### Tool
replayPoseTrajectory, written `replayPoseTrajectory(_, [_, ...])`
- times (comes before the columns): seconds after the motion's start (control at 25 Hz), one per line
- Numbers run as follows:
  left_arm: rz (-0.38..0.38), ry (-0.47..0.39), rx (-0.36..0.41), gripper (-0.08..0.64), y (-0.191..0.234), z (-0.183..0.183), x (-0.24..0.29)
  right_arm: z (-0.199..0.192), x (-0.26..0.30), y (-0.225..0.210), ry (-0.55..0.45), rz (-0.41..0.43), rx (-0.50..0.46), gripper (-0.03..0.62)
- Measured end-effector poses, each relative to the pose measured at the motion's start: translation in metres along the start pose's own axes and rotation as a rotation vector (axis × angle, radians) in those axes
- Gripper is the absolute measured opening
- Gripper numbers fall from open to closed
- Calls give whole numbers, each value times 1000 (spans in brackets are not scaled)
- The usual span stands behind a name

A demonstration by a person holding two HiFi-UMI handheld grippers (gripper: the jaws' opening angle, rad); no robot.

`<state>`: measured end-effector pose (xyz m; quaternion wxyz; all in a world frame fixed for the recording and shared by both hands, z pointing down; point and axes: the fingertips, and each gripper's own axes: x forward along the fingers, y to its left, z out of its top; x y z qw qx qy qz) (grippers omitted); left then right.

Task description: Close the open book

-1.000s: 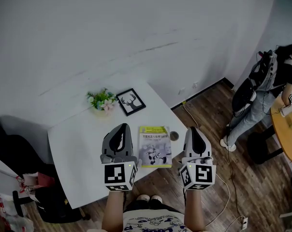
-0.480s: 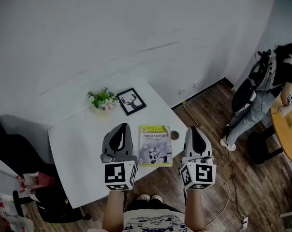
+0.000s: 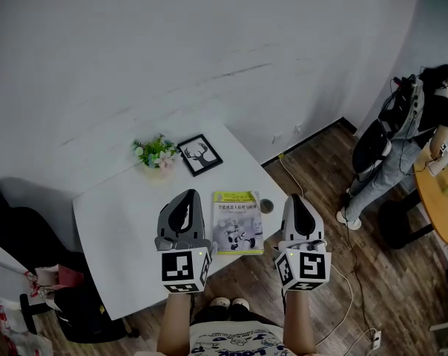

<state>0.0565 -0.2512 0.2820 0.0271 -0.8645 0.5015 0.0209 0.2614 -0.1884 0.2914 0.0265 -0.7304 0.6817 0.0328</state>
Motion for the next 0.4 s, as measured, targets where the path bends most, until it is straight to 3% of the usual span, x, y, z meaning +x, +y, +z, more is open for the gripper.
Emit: replayPoseTrajectory(0.4, [-1, 3, 2, 23, -2, -1, 1, -1, 0, -1, 5, 3, -1, 28])
